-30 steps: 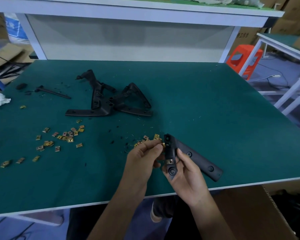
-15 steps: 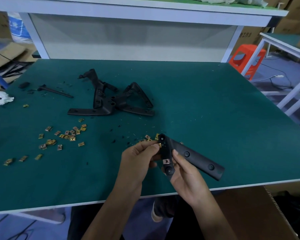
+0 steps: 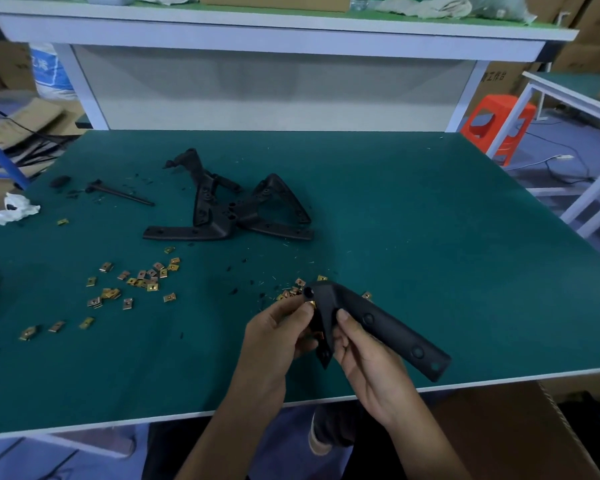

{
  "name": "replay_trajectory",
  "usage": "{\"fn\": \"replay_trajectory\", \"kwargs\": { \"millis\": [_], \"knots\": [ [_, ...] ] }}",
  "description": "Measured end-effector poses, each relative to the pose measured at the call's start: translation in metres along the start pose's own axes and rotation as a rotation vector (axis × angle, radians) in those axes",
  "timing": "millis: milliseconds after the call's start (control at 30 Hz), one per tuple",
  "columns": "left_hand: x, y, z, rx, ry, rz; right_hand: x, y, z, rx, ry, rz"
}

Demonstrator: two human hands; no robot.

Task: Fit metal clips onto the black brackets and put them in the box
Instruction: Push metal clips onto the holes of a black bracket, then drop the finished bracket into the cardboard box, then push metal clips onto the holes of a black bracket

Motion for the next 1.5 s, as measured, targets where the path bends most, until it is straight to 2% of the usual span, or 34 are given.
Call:
{"fn": "replay_trajectory", "kwargs": {
  "millis": [100,233,367,533,600,700,800,833,933,1067,1167,1267,1333,1433,1500],
  "knots": [
    [-0.001,-0.001,0.005,-0.073,-0.067,-0.063,0.003,-0.002,0.001,0.031,0.039,0.011],
    [-0.002,-0.002,0.007,-0.314,-0.192,-0.167,0.007,-0.001,-0.005,0.268,0.131,0.02],
    [-0.008,0.001,0.008,-0.282,-0.192,-0.212,0.006,0.001,-0.012,0.47,0.208,-0.018],
    [-0.01,0.0,0.014,-0.311,-0.206,-0.265,0.019,-0.01,-0.008,0.426,0.223,-0.097],
    [-0.009,-0.003,0.017,-0.37,-0.224,-0.212,0.031,-0.01,-0.002,0.395,0.263,-0.112],
    [-0.001,-0.011,0.018,-0.55,-0.294,-0.033,0.051,0.006,0.011,0.308,0.243,-0.196],
    [0.008,-0.025,0.023,-0.561,-0.311,0.119,0.078,0.043,0.042,0.048,0.22,-0.366],
    [0.01,-0.023,0.024,-0.563,-0.312,0.125,0.084,0.053,0.054,-0.062,0.229,-0.382],
    [0.011,-0.029,0.031,-0.61,-0.342,0.151,0.118,0.101,0.111,-0.329,0.441,-0.518],
    [-0.001,-0.034,0.036,-0.678,-0.289,0.177,0.163,0.169,0.177,-0.415,0.754,-0.815],
    [-0.016,-0.033,0.04,-0.719,-0.252,0.162,0.176,0.202,0.2,-0.453,0.816,-0.948],
    [-0.023,-0.028,0.041,-0.785,-0.293,0.154,0.172,0.212,0.202,-0.376,0.767,-1.042],
    [-0.021,-0.024,0.031,-0.815,-0.364,0.078,0.158,0.2,0.195,-0.228,0.722,-1.046],
    [-0.024,-0.014,0.001,-0.921,-0.467,-0.069,0.121,0.152,0.172,0.037,0.719,-0.906],
    [-0.036,-0.003,-0.02,-0.968,-0.526,-0.141,0.095,0.111,0.145,0.23,0.725,-0.729]
  ]
}}
Point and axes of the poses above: each hand's wrist, its own x-axis away from the middle knuckle, its own y-axis out of the back of the hand, z = x × y, the point moved 1 cm from there along -x, towards the middle knuckle, and after that the axes turned 15 degrees about -x, right-handed, at the moved point
